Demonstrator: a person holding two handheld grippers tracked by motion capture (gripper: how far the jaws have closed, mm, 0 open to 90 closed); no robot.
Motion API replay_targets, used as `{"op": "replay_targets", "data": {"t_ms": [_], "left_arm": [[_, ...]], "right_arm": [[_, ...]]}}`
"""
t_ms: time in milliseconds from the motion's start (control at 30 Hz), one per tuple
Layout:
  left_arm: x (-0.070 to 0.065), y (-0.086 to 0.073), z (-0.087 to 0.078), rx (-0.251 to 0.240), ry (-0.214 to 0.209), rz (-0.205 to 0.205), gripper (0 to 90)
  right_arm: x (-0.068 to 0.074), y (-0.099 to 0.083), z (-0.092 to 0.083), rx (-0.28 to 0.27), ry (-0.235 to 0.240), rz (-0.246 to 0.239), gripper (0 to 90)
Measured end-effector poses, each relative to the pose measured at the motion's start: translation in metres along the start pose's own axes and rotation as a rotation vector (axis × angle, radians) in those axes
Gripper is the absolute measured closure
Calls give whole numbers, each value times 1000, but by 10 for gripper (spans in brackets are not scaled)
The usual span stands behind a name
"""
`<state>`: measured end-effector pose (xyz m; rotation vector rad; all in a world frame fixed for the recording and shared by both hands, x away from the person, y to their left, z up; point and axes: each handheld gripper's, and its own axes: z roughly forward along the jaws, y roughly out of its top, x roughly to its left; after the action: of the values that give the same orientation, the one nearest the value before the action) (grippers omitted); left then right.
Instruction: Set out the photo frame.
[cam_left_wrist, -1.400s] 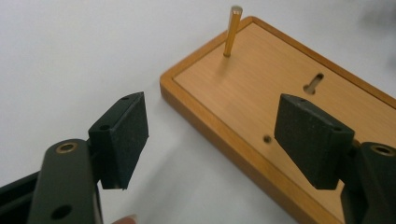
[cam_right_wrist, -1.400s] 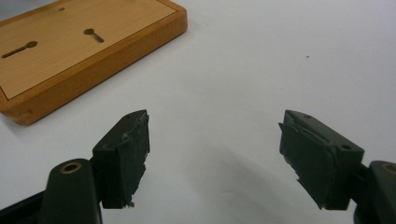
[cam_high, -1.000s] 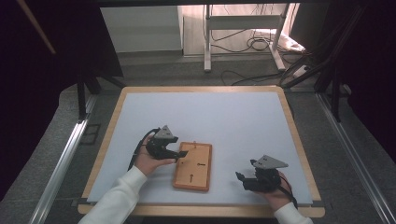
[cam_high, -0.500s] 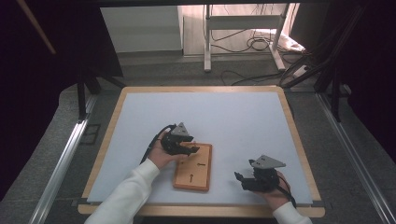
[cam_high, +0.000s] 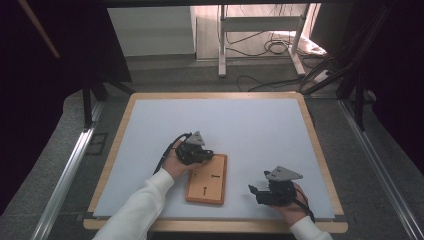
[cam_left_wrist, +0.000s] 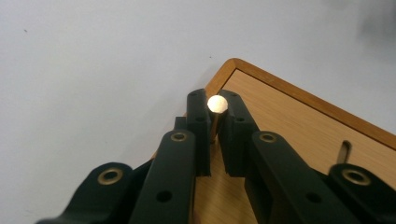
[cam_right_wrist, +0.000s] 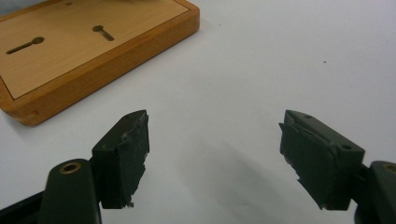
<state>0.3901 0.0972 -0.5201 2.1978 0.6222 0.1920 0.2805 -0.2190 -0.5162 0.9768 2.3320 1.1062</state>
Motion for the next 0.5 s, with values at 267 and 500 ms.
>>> {"op": "replay_targets", "data": {"t_ms": [267, 500], "left_arm": [[4, 1, -1, 13, -28, -48, 851], [6, 4, -1, 42, -42, -88, 848]], "right_arm": [[4, 2, 1, -7, 2, -10, 238], [10, 6, -1, -23, 4, -48, 212]]}}
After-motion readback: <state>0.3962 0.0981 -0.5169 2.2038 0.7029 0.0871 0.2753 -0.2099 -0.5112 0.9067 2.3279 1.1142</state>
